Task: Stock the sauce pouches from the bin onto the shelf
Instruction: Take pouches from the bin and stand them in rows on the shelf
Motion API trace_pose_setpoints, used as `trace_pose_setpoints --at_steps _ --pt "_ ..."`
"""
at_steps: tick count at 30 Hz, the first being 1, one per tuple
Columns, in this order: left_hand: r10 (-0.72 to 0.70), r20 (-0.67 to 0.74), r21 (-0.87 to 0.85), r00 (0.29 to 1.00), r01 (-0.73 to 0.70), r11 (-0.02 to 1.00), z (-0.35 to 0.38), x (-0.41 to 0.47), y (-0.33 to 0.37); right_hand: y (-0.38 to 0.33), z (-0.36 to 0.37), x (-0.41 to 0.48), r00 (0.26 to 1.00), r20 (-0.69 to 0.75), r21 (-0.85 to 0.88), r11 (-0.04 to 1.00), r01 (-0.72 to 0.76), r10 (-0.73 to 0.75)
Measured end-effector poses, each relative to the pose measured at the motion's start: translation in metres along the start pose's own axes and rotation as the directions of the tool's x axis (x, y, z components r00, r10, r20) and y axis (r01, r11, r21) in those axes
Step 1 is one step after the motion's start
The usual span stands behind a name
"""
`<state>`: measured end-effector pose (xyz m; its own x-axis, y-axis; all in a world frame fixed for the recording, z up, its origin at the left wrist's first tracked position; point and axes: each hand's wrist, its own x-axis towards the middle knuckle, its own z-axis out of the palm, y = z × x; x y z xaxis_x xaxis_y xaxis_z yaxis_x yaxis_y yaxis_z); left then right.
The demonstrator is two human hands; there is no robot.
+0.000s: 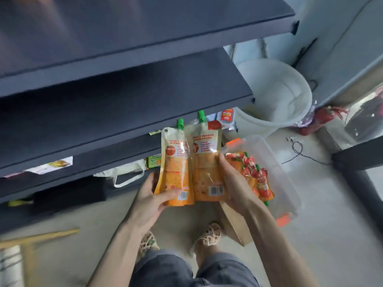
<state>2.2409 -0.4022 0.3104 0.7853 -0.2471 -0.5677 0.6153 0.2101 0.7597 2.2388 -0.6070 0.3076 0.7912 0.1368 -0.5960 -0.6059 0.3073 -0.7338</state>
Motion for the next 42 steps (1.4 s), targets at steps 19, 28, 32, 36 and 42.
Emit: trace_pose_setpoints --at_steps 19,28,32,36,42 --pt "0.444 -0.003 -0.056 0.896 -0.444 0.894 -0.211 -0.091 0.177 -0.061 0.315 0.036 0.88 0.383 -0.254 0.883 0.394 -0.282" --pt "0.589 0.017 0.06 0.808 -0.588 0.806 -0.237 -0.062 0.27 -0.116 0.389 0.079 0.83 0.361 -0.169 0.845 0.507 -0.426" --pt "0.596 -0.058 0.042 0.801 -0.595 0.803 -0.244 -0.036 0.304 -0.152 0.404 0.107 0.814 0.359 -0.208 0.811 0.547 -0.457" --pt "0.63 -0.11 0.007 0.769 -0.633 0.774 -0.254 -0.01 0.335 -0.183 0.418 0.141 0.823 0.38 -0.185 0.837 0.515 -0.423" --pt "0.697 -0.259 0.242 0.668 -0.654 0.717 -0.276 0.024 0.365 -0.21 0.432 0.185 0.826 0.333 -0.249 0.803 0.542 -0.455"
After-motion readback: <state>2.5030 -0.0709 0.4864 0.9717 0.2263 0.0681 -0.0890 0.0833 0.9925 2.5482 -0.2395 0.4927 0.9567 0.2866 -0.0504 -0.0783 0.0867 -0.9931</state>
